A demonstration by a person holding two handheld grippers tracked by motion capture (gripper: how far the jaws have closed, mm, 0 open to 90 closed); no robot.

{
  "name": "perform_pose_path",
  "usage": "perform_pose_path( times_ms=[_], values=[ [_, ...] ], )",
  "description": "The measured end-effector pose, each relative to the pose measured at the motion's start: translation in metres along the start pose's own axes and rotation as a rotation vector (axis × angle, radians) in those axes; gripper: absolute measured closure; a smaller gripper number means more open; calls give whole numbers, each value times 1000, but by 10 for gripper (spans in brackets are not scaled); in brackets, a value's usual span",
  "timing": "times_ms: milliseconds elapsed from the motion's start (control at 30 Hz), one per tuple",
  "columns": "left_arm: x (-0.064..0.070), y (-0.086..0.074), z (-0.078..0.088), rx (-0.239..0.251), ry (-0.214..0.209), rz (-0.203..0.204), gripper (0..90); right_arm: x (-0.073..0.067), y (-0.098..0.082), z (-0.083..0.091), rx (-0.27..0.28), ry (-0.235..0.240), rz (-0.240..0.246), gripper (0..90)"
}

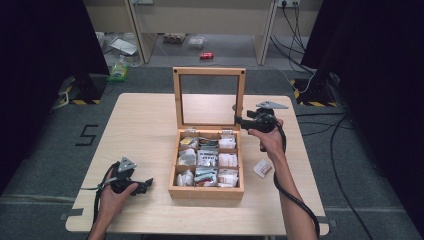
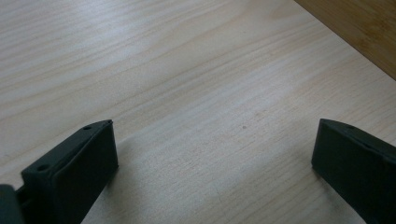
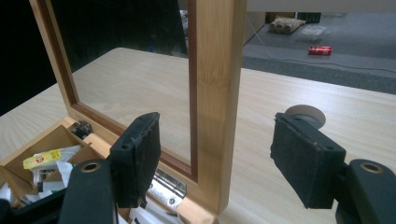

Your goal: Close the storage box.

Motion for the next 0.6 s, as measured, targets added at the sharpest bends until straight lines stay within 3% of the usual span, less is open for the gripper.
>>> perform_pose_path(
  times_ms=[233,600],
  values=[
    [0,0,0,0,0,0,0,-1,5,-12,-4,19,-11,336],
    [0,0,0,-2,0,0,0,-11,15,-21,-8,35,8,387]
  ],
)
Point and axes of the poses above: each handheld gripper's, and its own axes: z roughly backward along the jaws, y roughly out of its top, x roughly to its right, the point moved 7 cm from there along -z, roughly forward along the jaws, and after that the axes turned 11 degrees about -x, right-handed, at the moved point
